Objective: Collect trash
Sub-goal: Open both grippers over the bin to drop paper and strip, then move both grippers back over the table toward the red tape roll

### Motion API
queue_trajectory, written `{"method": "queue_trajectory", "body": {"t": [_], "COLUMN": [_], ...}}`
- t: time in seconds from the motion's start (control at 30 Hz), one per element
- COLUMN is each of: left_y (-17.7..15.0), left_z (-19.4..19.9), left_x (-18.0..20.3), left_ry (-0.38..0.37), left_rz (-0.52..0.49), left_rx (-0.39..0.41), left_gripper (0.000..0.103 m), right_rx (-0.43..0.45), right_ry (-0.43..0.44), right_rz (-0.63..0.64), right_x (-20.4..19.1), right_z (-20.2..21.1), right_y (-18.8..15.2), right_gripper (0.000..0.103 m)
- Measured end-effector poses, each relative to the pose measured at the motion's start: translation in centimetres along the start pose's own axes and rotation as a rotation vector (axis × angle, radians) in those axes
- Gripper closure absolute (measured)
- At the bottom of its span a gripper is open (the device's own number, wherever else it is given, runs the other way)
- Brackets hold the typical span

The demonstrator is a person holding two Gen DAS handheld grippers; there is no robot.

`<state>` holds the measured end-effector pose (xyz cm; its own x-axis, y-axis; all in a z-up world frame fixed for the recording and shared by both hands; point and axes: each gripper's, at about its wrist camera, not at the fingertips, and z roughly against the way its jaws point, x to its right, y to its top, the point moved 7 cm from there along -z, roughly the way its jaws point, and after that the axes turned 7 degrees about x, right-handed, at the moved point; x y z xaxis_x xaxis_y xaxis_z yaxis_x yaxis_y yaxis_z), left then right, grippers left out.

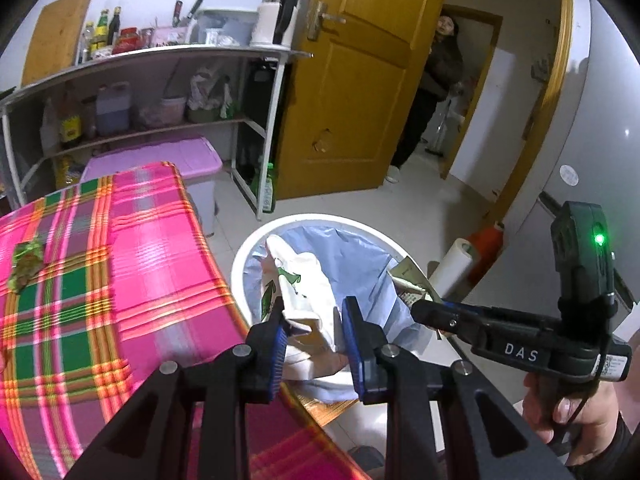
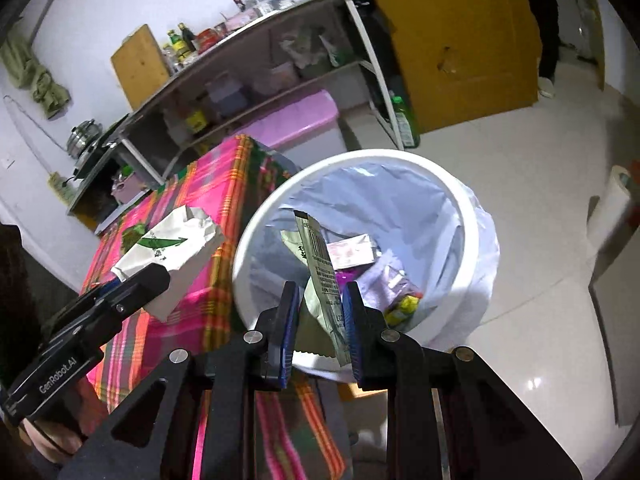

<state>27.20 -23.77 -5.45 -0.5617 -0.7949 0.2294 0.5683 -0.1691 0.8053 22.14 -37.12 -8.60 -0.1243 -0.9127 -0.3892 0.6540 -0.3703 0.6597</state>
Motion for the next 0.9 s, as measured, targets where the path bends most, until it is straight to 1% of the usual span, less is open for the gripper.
{"method": "queue_trajectory", "body": {"t": [0.07, 0.13, 0.2, 0.23, 0.27, 0.37, 0.6, 0.77, 0.9], "left_y": [-0.1, -0.2, -0.3, -0.4, -0.4, -0.3, -0.2, -0.5, -0.8], "left_z": [-1.2, -2.3, -2.8, -2.9, -2.8, -2.2, 1.6, 5.4, 8.8], "left_x": [0.1, 0.2, 0.2, 0.1, 0.0, -0.3, -1.4, -2.5, -3.7], "left_ry": [-0.006, -0.018, -0.014, -0.009, -0.012, -0.013, -0.007, 0.026, 0.065], "left_rz": [0.003, 0.011, 0.008, 0.008, 0.012, 0.028, 0.065, 0.076, 0.084], "left_rx": [-0.017, -0.031, -0.037, -0.033, -0.03, -0.024, 0.022, 0.066, 0.107], "left_gripper": [0.074, 0.074, 0.072, 0.068, 0.067, 0.067, 0.067, 0.067, 0.067], "right_rx": [-0.006, -0.008, -0.008, -0.007, -0.006, -0.001, 0.034, 0.067, 0.088], "right_ry": [-0.006, -0.015, -0.016, -0.016, -0.016, -0.015, 0.016, 0.074, 0.128], "right_rz": [-0.011, -0.019, -0.027, -0.031, -0.033, -0.041, -0.037, 0.0, 0.051], "right_x": [0.6, 1.2, 1.5, 1.6, 1.7, 1.7, -0.2, -3.6, -7.3], "right_z": [-0.5, -0.9, -1.0, -1.0, -1.0, -0.7, 1.4, 3.6, 5.3], "right_y": [0.0, 0.0, -0.1, -0.1, -0.1, -0.1, 0.1, -0.1, -0.6], "right_gripper": [0.078, 0.074, 0.06, 0.06, 0.06, 0.06, 0.06, 0.06, 0.06]}}
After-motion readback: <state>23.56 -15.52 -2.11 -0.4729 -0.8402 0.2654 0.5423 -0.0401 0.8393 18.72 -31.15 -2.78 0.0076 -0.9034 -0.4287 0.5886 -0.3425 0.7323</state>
